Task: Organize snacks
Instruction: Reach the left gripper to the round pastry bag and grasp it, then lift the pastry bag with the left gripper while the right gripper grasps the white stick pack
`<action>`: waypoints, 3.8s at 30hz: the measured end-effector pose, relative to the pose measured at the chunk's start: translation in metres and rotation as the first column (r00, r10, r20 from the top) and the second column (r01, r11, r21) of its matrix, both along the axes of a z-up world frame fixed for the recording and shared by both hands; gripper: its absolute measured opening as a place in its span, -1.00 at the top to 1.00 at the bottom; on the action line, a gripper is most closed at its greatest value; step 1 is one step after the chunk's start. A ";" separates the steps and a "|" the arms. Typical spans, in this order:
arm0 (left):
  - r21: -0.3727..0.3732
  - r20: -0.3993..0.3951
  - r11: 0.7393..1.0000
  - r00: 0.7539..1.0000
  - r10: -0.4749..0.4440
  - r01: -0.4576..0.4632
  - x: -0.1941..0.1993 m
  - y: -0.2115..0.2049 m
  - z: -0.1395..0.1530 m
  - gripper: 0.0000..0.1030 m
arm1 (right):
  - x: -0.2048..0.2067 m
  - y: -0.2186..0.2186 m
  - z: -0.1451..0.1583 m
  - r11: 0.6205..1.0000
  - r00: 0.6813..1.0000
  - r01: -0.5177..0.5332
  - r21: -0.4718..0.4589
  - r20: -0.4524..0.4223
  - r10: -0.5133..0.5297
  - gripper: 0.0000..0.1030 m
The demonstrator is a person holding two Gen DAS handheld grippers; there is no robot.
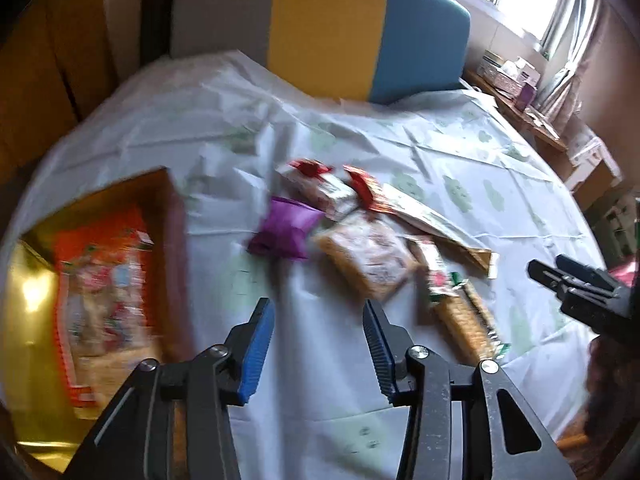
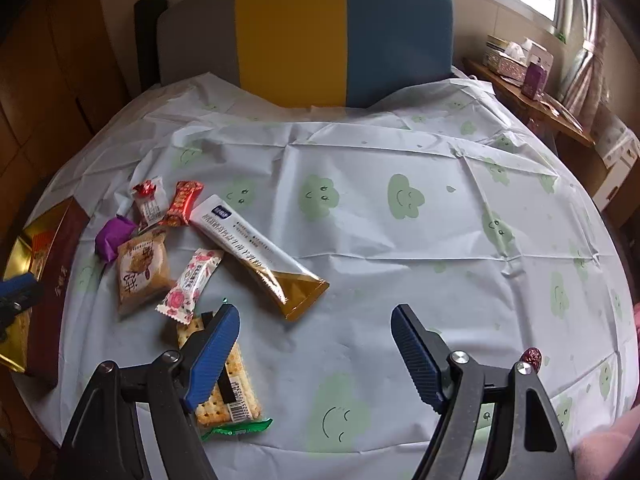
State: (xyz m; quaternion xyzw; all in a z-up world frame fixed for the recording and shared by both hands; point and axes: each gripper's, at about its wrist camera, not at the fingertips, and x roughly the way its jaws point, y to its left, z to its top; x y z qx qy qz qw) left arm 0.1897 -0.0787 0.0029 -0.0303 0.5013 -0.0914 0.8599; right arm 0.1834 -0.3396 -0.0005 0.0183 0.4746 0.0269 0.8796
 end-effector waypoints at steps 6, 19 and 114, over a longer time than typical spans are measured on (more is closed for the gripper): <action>-0.009 -0.057 0.998 0.996 0.063 -0.063 0.033 -0.031 -0.014 -0.20 | 0.001 -0.006 0.003 0.999 1.000 0.021 0.040 0.001 -0.021 -0.55; 0.086 -0.107 0.979 0.975 0.196 -0.187 0.086 -0.066 -0.058 -0.50 | 0.003 -0.020 0.004 0.991 0.998 0.069 0.116 -0.012 -0.068 -0.55; 0.023 0.217 0.999 0.976 -0.036 0.032 -0.117 -0.006 -0.002 -0.15 | -0.005 0.011 -0.074 0.974 0.958 -0.158 -0.162 -0.266 0.111 0.35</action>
